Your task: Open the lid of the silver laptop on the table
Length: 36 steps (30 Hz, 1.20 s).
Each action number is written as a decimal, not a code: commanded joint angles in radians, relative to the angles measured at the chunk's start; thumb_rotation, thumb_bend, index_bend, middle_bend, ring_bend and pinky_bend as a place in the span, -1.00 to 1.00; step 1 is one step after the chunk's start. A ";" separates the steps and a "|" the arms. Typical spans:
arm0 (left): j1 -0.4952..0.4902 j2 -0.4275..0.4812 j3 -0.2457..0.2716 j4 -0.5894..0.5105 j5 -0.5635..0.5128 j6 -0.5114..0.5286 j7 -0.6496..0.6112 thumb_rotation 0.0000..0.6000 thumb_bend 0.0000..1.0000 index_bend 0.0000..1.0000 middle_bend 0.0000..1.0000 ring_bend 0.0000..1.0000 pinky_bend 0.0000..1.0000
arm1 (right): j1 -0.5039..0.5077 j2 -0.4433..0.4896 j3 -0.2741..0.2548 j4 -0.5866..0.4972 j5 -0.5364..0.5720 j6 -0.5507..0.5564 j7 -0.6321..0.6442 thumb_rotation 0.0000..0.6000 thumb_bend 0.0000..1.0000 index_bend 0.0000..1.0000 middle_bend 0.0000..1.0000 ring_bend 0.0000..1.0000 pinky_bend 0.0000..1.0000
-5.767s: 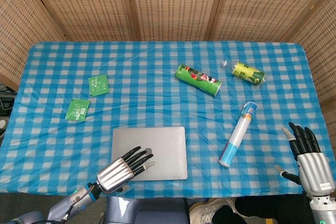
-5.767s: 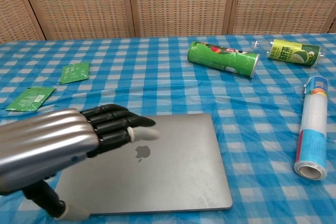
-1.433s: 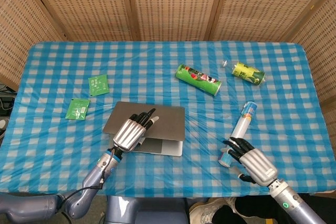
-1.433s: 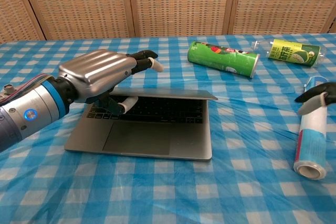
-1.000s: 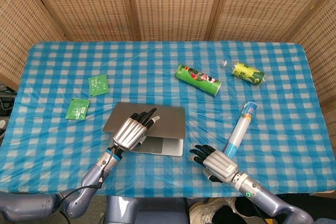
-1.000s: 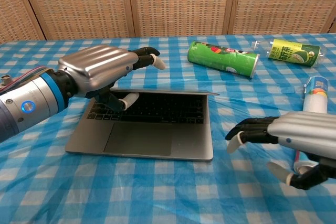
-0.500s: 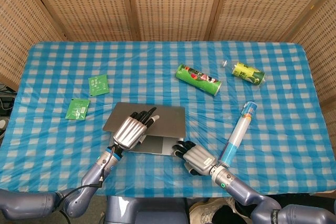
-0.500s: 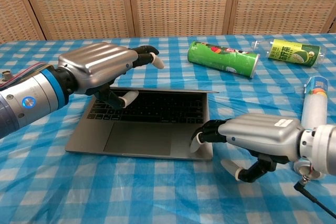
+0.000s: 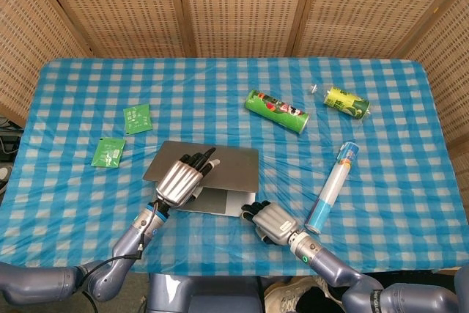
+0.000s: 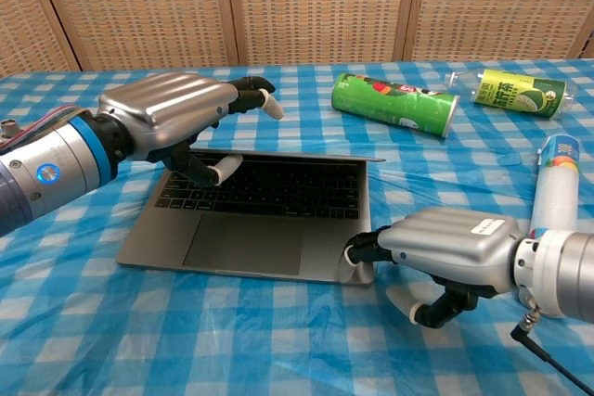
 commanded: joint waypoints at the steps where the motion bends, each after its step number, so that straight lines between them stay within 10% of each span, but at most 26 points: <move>1: -0.003 0.009 -0.007 0.006 0.001 0.007 -0.008 1.00 0.06 -0.64 -0.89 -0.63 -0.41 | 0.009 0.005 -0.008 -0.011 0.026 0.008 -0.025 1.00 0.68 -0.46 -0.41 -0.51 -0.33; 36: -0.201 0.124 -0.219 0.146 -0.362 -0.043 0.078 1.00 0.06 -0.82 -1.00 -0.89 -0.69 | 0.087 0.003 -0.064 -0.051 0.127 0.045 -0.134 1.00 0.67 -0.44 -0.38 -0.50 -0.32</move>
